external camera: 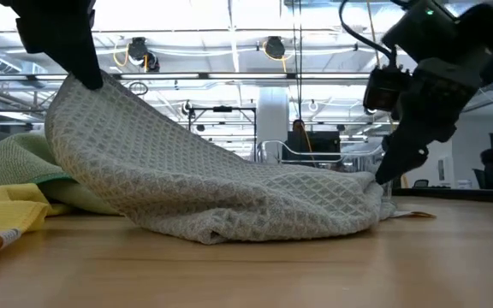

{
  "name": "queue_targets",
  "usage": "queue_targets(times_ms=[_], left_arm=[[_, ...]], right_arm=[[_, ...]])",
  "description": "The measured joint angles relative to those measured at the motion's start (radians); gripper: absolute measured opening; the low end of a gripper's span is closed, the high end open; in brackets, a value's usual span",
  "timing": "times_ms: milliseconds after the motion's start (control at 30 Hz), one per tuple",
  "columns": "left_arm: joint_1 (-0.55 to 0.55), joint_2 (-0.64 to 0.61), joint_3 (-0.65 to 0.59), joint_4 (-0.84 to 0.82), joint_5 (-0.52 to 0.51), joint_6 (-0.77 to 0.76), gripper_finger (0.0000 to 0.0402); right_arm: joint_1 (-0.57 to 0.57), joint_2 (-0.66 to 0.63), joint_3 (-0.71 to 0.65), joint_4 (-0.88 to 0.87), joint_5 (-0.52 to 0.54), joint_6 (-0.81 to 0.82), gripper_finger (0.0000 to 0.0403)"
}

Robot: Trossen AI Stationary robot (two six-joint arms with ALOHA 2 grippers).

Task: Fold microfiber towels
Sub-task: Fold the light gray towel

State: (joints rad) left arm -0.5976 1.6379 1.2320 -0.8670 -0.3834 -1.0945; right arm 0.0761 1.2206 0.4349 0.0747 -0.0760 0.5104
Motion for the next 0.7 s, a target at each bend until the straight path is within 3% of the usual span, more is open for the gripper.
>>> queue_targets(times_ms=[233,533,700], left_arm=[[0.001,0.000,0.000,0.003,0.001,0.004,0.0011],[0.004,0.000,0.000,0.004,0.035,0.039,0.0011],[0.015,0.000,0.000,0.004,0.042,0.049,0.0004]], right_arm=[[-0.026,0.013,-0.129,0.283,0.023,0.111,0.0260],[-0.045,0.035,-0.179,0.372,0.031,0.126,0.0260],[-0.045,0.139,-0.179,0.504,0.050,0.159,0.0256]])
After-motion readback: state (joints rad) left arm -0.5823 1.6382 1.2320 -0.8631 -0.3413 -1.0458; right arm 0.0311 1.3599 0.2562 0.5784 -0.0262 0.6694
